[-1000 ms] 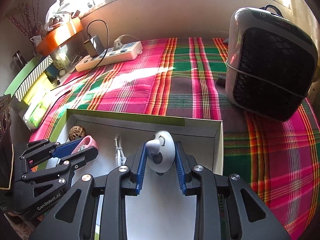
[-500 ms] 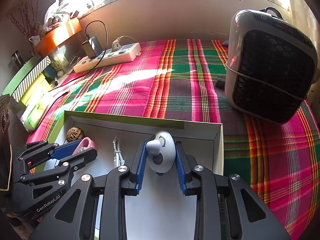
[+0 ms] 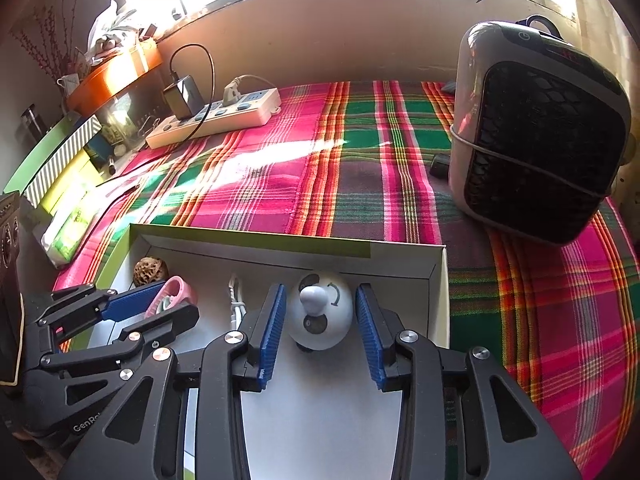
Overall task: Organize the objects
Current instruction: 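Carry both items over the box lid and open both grippers to release them, then move both grippers back toward the green ball and flashlight beside the box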
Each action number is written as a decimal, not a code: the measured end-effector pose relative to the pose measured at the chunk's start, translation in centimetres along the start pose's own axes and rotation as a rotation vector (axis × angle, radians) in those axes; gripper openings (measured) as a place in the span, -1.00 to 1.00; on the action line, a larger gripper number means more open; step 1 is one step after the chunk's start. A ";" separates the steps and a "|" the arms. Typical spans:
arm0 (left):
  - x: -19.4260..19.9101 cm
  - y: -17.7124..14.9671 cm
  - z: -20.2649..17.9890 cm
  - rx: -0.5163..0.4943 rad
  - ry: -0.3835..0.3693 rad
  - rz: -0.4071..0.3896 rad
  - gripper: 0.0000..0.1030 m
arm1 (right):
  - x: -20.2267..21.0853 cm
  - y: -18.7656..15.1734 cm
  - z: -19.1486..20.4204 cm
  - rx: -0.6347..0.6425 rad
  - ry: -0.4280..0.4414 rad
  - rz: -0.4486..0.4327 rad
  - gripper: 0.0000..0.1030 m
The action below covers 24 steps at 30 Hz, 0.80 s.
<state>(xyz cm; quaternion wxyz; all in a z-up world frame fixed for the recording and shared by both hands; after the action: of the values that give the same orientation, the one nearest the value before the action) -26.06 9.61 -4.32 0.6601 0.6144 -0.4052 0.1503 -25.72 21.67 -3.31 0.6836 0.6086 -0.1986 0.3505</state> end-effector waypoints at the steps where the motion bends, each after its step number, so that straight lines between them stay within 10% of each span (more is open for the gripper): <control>1: 0.0 -0.1 0.0 0.000 0.003 -0.001 -0.39 | 0.0 0.1 0.0 -0.003 0.000 -0.002 -0.14; 24: 5.0 -1.2 -0.6 0.024 0.033 -0.063 -0.33 | 4.4 -1.1 0.9 -0.040 0.008 -0.070 -0.09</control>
<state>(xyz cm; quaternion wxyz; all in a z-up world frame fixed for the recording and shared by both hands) -21.90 8.39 -1.46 0.6638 0.6322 -0.3728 0.1444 -21.88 21.85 -0.86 0.7082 0.6001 -0.1813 0.3247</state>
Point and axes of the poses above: each gripper's, at about its wrist camera, not at the fingertips, and x roughly against the way its jaws point, z to its left, y to its top, the point moved 7 cm from there along -x, roughly the way its jaws point, and after that the axes turned 7 degrees about -z, right-handed, at the moved point
